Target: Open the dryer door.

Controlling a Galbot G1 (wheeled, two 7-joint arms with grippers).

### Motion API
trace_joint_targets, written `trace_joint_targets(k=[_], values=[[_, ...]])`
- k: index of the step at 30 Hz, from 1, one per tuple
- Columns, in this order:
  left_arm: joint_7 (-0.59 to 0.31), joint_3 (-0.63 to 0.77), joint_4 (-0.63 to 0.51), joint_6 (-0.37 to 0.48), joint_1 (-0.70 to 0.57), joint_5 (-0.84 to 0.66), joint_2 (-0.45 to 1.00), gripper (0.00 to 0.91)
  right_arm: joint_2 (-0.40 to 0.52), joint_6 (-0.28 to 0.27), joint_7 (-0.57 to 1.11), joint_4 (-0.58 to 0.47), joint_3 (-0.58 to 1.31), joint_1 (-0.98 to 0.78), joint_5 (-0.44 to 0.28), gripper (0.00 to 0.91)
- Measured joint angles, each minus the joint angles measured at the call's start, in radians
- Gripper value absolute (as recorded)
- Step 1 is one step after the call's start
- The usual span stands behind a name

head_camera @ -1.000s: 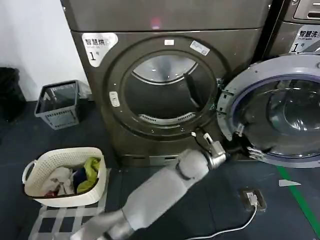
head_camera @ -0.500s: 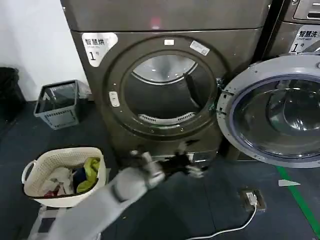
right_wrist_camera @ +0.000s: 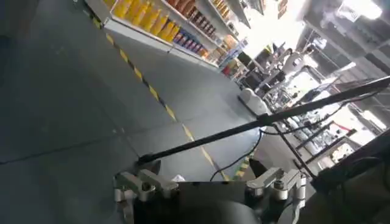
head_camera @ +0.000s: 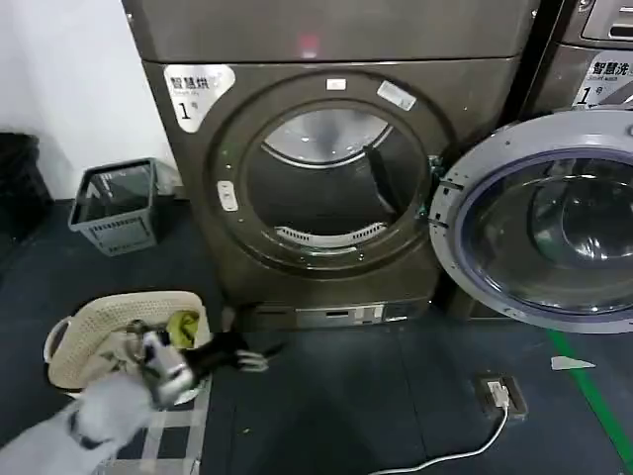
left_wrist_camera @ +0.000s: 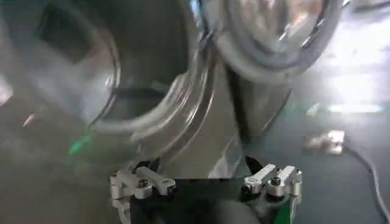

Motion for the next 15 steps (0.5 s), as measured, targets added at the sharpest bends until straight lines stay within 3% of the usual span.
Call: trace_joint_targets(k=[9, 15], values=[[-0.017, -0.109, 0.058, 0.175, 0.045, -0.175, 0.071, 0.907, 0.014, 0.008, -0.014, -0.006, -0.017, 0.008, 0.007, 0.907], [-0.044, -0.182, 0.099, 0.359, 0.044, -0.325, 0.11, 0.907, 0.016, 0.008, -0.02, 0.004, -0.028, 0.012, 0.012, 0.907]])
